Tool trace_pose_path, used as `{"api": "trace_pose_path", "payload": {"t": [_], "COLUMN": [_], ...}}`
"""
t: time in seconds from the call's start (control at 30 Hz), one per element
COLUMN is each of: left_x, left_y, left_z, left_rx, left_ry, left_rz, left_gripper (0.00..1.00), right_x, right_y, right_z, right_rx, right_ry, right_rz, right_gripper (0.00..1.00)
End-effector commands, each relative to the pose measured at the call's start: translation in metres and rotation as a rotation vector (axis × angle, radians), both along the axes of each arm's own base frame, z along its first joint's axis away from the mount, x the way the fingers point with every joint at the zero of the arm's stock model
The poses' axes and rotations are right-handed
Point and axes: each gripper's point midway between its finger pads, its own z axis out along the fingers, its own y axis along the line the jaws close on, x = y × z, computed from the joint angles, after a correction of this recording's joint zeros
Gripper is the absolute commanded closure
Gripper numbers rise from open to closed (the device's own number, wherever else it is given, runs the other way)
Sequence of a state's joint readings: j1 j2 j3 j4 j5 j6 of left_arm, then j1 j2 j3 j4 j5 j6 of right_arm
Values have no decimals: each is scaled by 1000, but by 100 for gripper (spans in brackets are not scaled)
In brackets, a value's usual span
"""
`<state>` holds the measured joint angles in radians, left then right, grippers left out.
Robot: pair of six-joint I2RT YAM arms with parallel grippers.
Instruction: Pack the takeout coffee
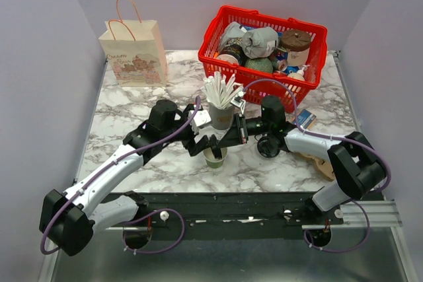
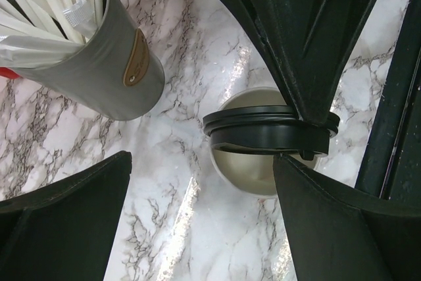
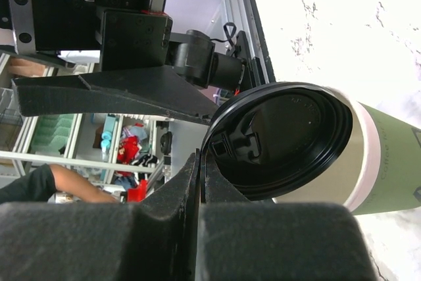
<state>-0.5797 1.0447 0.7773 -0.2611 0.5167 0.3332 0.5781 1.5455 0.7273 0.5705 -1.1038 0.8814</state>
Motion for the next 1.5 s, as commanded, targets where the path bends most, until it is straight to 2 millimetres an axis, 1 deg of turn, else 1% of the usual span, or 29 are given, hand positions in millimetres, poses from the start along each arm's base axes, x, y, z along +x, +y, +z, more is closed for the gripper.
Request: {"api": "trace_pose_path", "payload": {"t": [0.0, 0.27, 0.47, 0.5, 0.57, 0.9, 1.17, 1.3, 1.47], "left_x": [4, 5, 5, 4, 4, 3, 3, 2, 3], "left_y": [-5, -8, -8, -9, -9, -12, -14, -15, -16], "left_z": [4, 6, 5, 5, 5, 6, 6, 5, 4], "left_rx": [-4, -14, -14, -17, -18, -29, -37, -39, -43], "left_ry": [-41, -44, -38, -36, -33, -33, -31, -28, -24], "left_rz": [-13, -14, -12, -13, -12, -24, -25, -26, -30], "left_gripper": [4, 4, 4, 4, 4, 4, 4, 4, 4], "right_x": [10, 15, 17, 18, 17, 23, 25, 27, 32], "right_y": [-2, -6, -9, -9, -10, -14, -16, -16, -15], "right_z": [-10, -15, -18, -18, -18, -14, -17, -14, -10], "right_rx": [-42, -67, -85, -87, -92, -99, -127, -127, -128], "right_ry": [14, 33, 39, 37, 42, 12, 9, -8, -39], "right_rz": [-33, -61, -69, -69, -72, -83, -90, -94, -109], "right_gripper": [89, 87, 80, 77, 76, 71, 64, 61, 59]}}
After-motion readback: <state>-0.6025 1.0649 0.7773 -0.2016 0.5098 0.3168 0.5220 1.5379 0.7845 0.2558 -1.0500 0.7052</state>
